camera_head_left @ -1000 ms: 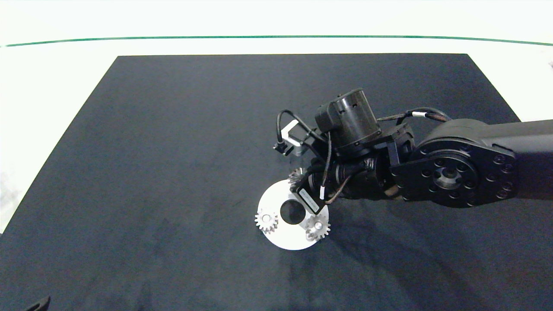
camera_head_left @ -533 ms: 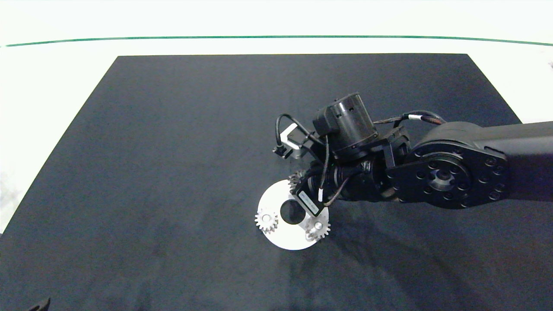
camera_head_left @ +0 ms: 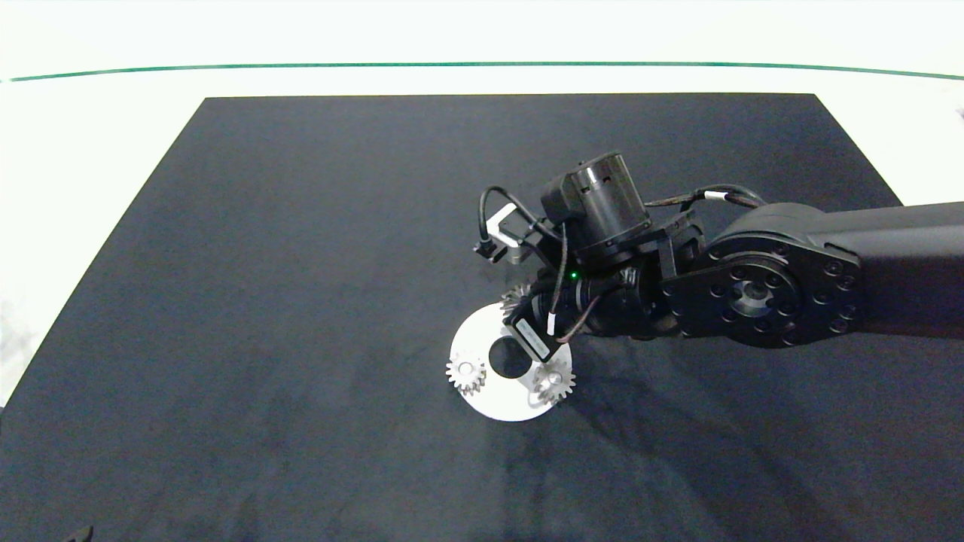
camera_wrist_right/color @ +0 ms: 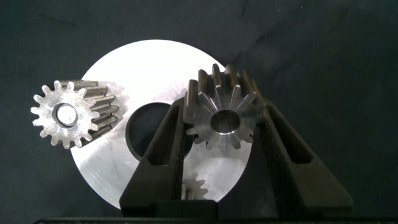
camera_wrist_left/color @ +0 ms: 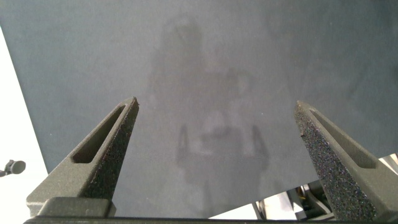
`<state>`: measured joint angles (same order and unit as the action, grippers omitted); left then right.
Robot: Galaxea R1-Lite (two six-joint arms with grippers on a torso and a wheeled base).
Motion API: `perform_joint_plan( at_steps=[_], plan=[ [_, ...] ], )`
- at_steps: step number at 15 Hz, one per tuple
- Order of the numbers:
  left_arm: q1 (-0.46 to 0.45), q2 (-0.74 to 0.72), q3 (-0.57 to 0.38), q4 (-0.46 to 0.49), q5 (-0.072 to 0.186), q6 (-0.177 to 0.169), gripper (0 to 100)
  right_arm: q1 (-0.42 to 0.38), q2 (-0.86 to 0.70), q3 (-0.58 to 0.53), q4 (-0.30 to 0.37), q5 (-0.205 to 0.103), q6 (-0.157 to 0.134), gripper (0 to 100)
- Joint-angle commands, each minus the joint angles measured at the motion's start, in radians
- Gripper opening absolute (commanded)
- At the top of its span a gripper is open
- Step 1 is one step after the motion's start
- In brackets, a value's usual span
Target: Install three planetary gears onto the carrier pins
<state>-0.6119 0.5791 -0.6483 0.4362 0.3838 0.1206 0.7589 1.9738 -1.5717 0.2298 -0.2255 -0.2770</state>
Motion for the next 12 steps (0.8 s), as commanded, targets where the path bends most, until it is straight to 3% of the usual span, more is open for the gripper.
perform_joint_plan(
  at_steps=[1,12],
  plan=[
    [0.0,0.001,0.001,0.003,0.003,0.001,100,0.002,0.005,-0.013,0.0,-0.003,-0.004,22],
    [-0.002,-0.027,0.021,0.004,0.003,0.002,100,-0.006,0.039,-0.06,0.013,-0.021,-0.004,22]
  ],
)
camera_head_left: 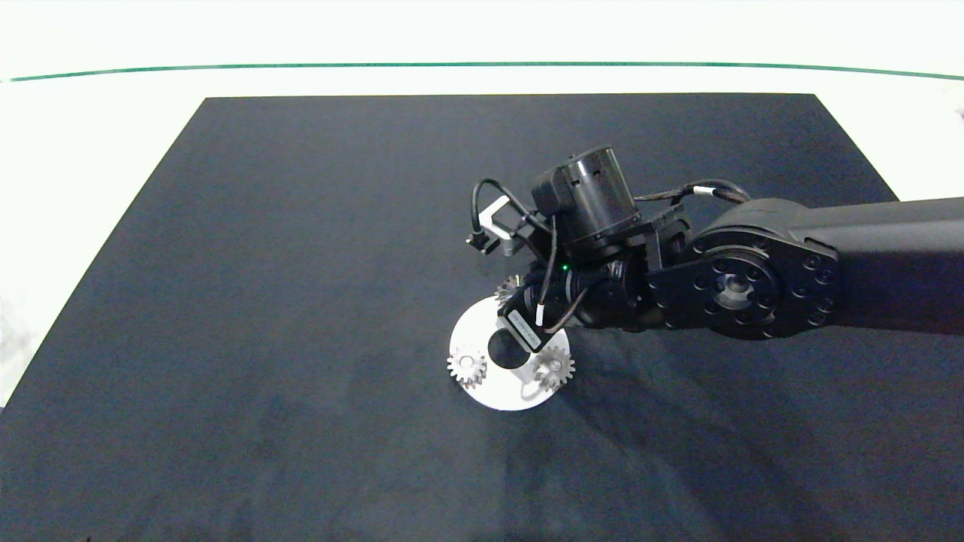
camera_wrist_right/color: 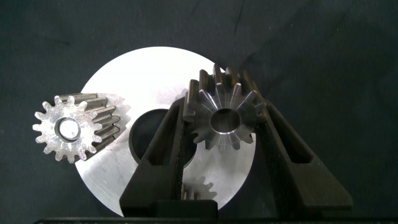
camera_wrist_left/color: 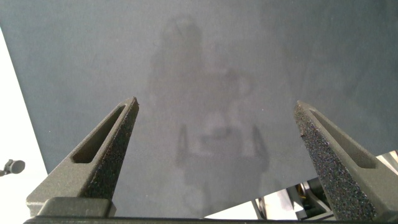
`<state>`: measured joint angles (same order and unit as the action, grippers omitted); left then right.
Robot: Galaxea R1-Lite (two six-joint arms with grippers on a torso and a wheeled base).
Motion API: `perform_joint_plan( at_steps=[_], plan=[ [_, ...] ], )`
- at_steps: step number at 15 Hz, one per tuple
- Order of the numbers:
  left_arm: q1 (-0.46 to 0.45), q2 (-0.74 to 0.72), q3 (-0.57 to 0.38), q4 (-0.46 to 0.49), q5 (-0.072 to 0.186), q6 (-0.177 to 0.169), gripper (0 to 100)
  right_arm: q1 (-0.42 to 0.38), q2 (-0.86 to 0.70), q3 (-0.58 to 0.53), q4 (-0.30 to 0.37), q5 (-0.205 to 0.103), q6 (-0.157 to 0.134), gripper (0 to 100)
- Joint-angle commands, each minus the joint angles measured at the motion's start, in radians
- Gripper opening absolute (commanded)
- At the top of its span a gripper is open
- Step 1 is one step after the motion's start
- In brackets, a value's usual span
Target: Install three planetary gears onto the carrier pins
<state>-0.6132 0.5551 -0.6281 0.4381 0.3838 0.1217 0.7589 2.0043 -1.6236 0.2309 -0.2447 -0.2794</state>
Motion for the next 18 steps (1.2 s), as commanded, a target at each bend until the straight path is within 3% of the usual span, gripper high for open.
perform_joint_plan(
  at_steps=[1,6,9,15,18],
  plan=[
    [0.001,-0.004,0.001,0.002,0.003,0.001,100,-0.009,0.007,-0.013,0.045,-0.002,0.0,22],
    [0.001,-0.011,-0.002,0.004,0.003,0.001,100,-0.016,0.019,-0.134,0.208,-0.001,0.017,22],
    [0.001,-0.011,-0.004,0.004,0.003,0.001,100,-0.018,0.037,-0.193,0.225,-0.002,0.017,22],
    [0.001,-0.018,-0.001,0.004,0.003,0.001,100,-0.009,0.056,-0.193,0.228,-0.001,0.026,22],
    [0.001,-0.018,-0.001,0.004,0.003,0.001,100,0.013,0.057,-0.194,0.228,-0.002,0.051,22]
  ],
)
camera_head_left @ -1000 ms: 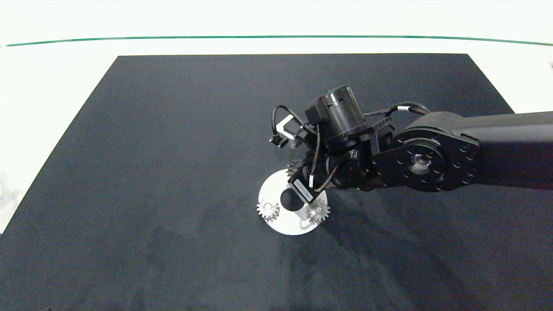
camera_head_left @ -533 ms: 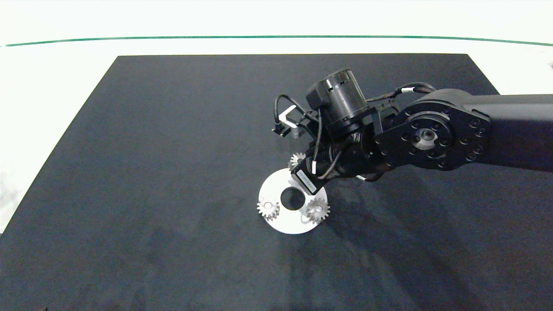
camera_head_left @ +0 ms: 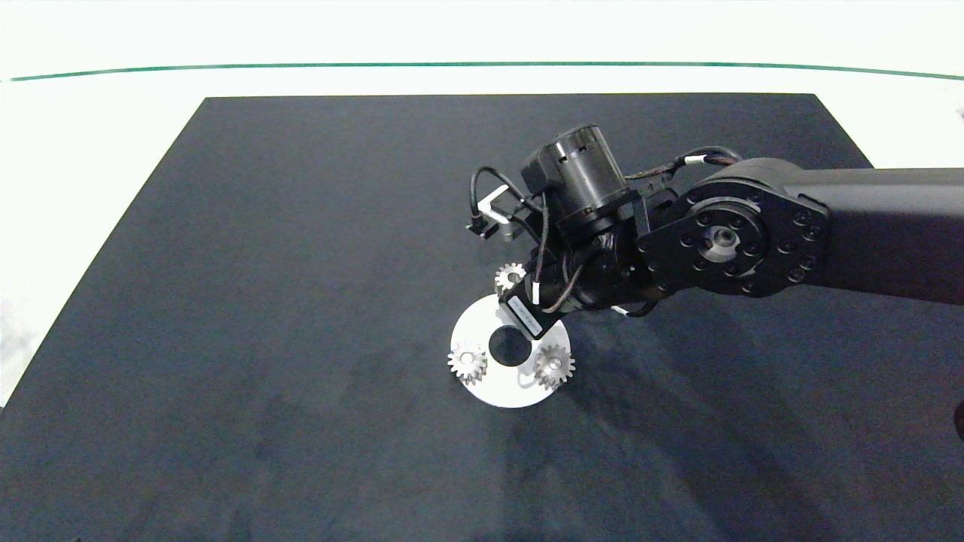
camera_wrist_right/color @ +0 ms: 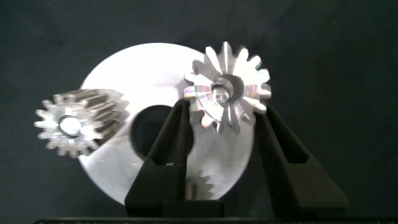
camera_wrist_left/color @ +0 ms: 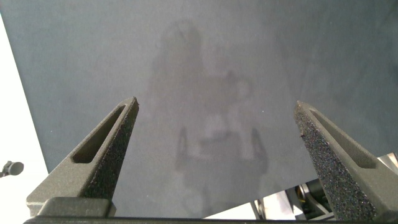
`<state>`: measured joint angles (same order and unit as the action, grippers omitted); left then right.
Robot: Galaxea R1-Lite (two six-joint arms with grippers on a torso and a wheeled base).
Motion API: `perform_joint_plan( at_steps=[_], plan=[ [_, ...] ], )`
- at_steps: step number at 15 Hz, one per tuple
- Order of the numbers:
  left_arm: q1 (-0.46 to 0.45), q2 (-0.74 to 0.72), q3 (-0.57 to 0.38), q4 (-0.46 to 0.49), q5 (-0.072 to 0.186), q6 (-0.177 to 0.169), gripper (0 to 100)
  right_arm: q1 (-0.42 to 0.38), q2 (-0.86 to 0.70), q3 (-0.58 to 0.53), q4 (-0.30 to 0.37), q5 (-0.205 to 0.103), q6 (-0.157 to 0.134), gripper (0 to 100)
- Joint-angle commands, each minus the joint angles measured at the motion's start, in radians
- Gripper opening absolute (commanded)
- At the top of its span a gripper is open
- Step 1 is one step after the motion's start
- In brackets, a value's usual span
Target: Install three planetary gears onto the carrier pins
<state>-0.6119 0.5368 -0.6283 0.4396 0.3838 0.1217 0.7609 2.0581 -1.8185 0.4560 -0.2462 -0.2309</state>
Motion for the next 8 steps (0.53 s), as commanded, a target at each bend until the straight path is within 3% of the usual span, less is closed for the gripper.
perform_joint_plan(
  at_steps=[1,8],
  plan=[
    [0.0,0.0,-0.002,0.002,0.003,0.001,100,0.012,0.004,0.001,0.003,-0.001,0.002,22],
    [0.001,-0.006,-0.002,0.004,0.003,0.001,100,0.011,-0.01,0.011,0.007,-0.001,0.002,22]
  ],
)
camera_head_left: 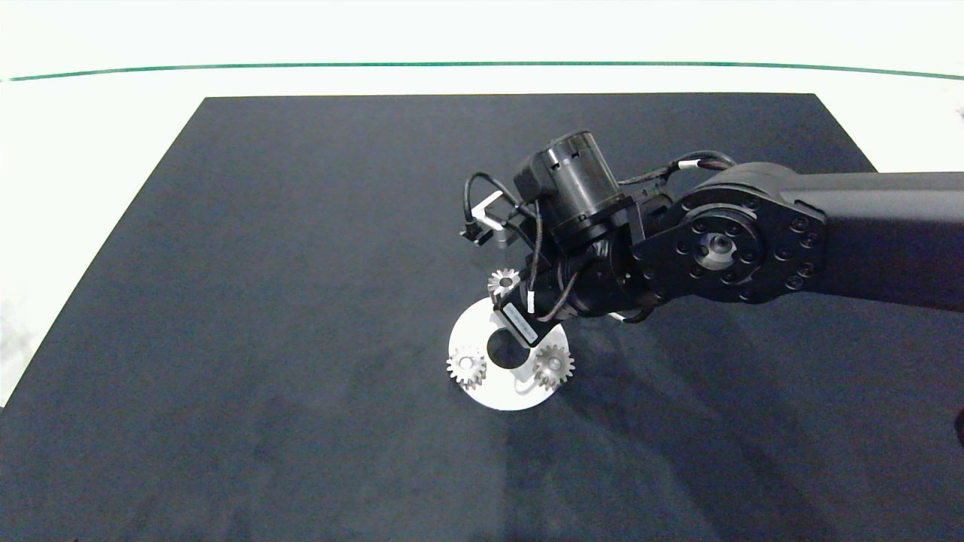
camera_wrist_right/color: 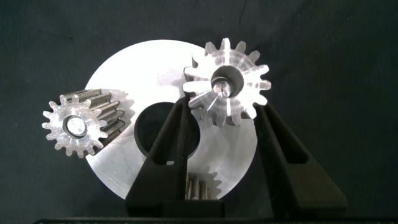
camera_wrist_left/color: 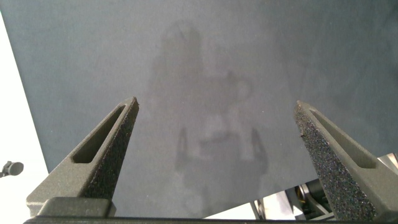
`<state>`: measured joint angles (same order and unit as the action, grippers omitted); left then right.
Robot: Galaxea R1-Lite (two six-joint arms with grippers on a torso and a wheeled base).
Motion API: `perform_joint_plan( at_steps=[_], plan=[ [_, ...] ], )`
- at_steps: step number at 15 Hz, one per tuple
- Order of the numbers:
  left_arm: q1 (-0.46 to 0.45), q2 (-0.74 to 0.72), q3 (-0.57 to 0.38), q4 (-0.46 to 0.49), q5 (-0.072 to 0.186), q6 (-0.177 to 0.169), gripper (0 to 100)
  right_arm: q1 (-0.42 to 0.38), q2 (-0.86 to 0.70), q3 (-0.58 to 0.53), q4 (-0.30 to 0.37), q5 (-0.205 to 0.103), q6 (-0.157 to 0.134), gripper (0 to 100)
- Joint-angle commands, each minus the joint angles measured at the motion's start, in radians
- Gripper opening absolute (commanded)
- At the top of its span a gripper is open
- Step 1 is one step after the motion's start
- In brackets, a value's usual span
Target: Install three planetary gears onto the carrier pins
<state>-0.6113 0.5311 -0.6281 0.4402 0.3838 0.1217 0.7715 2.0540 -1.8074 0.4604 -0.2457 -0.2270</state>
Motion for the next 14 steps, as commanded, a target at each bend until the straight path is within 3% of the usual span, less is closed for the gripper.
perform_joint_plan(
  at_steps=[1,6,14],
  plan=[
    [0.001,0.0,-0.002,0.003,0.003,0.001,100,0.002,-0.009,0.005,0.004,-0.001,-0.002,22],
    [0.001,-0.003,-0.001,0.005,0.003,0.003,100,0.002,-0.02,0.065,0.003,-0.004,-0.005,22],
    [0.011,-0.011,-0.004,0.014,0.003,0.003,100,0.0,-0.017,0.062,0.001,-0.032,0.0,22]
  ],
)
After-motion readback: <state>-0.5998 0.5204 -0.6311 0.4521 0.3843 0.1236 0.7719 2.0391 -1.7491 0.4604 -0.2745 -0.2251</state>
